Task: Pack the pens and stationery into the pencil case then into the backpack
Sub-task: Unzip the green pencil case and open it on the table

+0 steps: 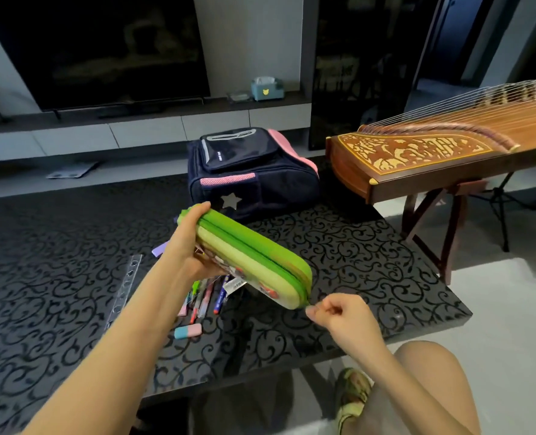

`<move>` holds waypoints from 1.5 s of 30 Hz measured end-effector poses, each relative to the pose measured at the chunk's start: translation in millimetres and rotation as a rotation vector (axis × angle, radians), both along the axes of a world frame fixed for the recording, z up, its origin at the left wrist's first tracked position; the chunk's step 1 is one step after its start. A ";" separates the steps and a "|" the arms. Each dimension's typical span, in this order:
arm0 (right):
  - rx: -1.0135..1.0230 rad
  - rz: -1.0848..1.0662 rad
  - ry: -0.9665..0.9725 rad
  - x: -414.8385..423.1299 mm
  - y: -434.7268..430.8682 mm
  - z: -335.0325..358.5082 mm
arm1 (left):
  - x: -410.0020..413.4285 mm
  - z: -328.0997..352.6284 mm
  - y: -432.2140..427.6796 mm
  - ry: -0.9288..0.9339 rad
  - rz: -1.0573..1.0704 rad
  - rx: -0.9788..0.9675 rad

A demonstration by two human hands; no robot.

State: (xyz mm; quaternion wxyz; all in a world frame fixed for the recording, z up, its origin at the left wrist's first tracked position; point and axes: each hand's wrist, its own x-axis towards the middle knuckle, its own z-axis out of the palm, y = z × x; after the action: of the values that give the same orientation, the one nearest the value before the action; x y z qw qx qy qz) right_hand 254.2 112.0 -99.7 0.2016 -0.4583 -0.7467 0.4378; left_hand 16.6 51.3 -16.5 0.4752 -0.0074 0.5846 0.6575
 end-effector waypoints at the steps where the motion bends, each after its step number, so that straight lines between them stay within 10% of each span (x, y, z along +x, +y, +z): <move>1: 0.022 0.002 -0.040 -5.6 0.6 -5.0 | 4.7 -2.3 0.0 -0.024 -0.026 -0.005; 5: 0.001 0.278 -0.146 -25.0 -6.0 -26.1 | 20.4 5.8 0.1 0.200 -0.144 -0.045; 11: -0.345 0.170 0.398 -5.7 6.4 5.8 | 44.9 3.8 22.4 1.355 -0.481 -0.338; 17: -0.315 0.033 0.440 9.4 25.2 22.0 | 99.1 -36.3 71.9 1.626 -0.947 -0.436; 28: -0.553 -0.336 0.369 41.4 67.7 -44.1 | 111.1 -108.4 54.4 1.769 -1.201 -0.466; 37: 0.428 0.234 -0.597 57.2 75.8 -48.7 | 61.4 -100.6 47.5 1.469 -1.161 -0.289; 45: 0.613 0.019 -0.522 8.6 145.6 -21.4 | 19.9 -90.1 62.5 1.209 -0.678 -0.293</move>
State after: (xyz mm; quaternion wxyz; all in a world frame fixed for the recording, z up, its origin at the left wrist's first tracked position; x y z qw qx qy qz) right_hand 262.8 257.6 -121.1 0.1284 -0.4658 -0.8731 0.0657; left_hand 36.5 113.9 -106.6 0.2399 0.4775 0.7987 0.2767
